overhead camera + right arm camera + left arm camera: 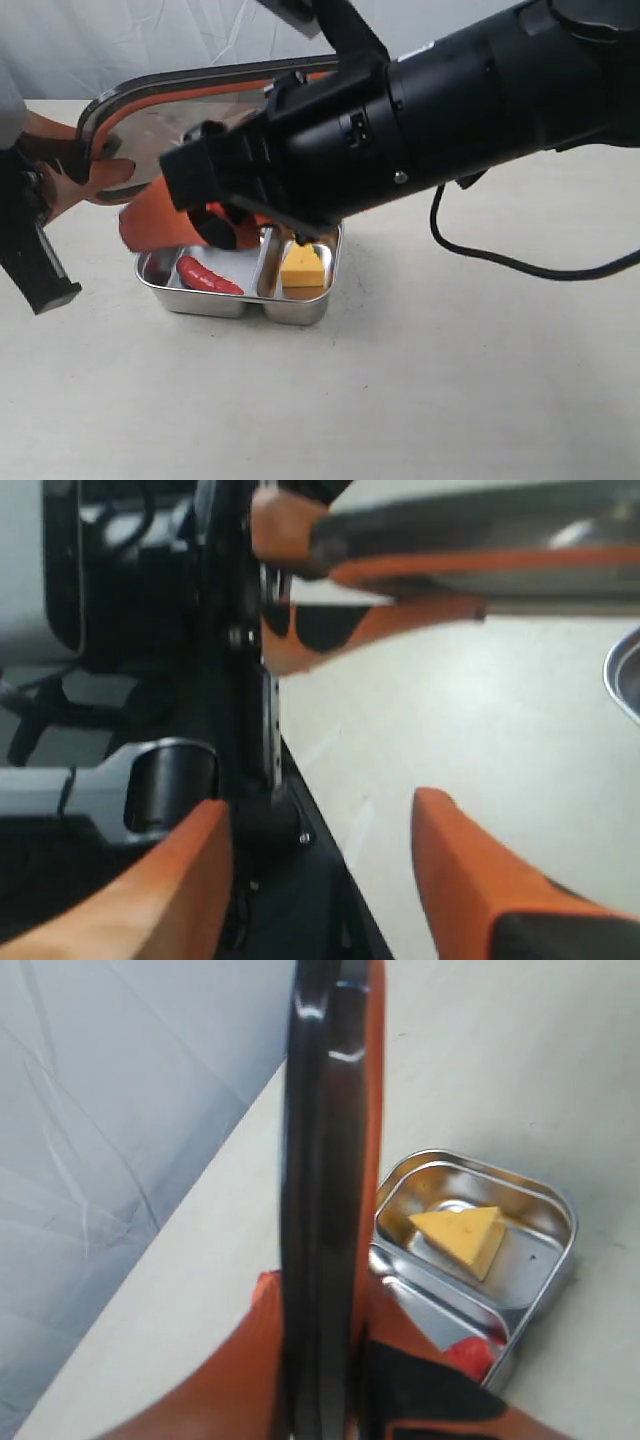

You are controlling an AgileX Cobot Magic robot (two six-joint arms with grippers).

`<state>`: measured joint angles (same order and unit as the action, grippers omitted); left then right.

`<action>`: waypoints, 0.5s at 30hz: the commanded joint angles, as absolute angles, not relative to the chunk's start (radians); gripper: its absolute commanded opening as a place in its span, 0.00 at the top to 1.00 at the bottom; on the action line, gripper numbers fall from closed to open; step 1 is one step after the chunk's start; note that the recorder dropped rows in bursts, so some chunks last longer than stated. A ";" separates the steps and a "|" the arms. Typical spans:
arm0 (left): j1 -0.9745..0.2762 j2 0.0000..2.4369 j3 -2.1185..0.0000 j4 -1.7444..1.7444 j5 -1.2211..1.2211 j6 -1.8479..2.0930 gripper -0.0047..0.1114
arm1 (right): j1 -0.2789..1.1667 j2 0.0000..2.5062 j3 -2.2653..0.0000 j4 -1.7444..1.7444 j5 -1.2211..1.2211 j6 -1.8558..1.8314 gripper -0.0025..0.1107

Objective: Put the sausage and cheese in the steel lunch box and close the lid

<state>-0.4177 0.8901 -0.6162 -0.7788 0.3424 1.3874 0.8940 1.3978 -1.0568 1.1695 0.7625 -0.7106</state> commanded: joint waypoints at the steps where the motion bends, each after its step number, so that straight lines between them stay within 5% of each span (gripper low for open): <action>1: -0.423 0.891 -0.612 -0.668 0.314 1.386 0.96 | 0.897 1.389 -1.064 0.982 0.863 -0.561 0.47; 8: -0.423 0.834 -0.612 -0.183 0.319 1.094 0.96 | 0.887 1.370 -1.064 0.566 0.871 -0.287 0.47; 15: -0.423 0.677 -0.555 0.198 0.369 0.800 0.96 | 0.665 1.366 -1.062 0.555 0.823 -0.214 0.47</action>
<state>-0.4177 0.7497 -0.5809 0.1125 0.3555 0.8733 0.7537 1.3762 -1.0568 0.5367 0.8562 -0.2257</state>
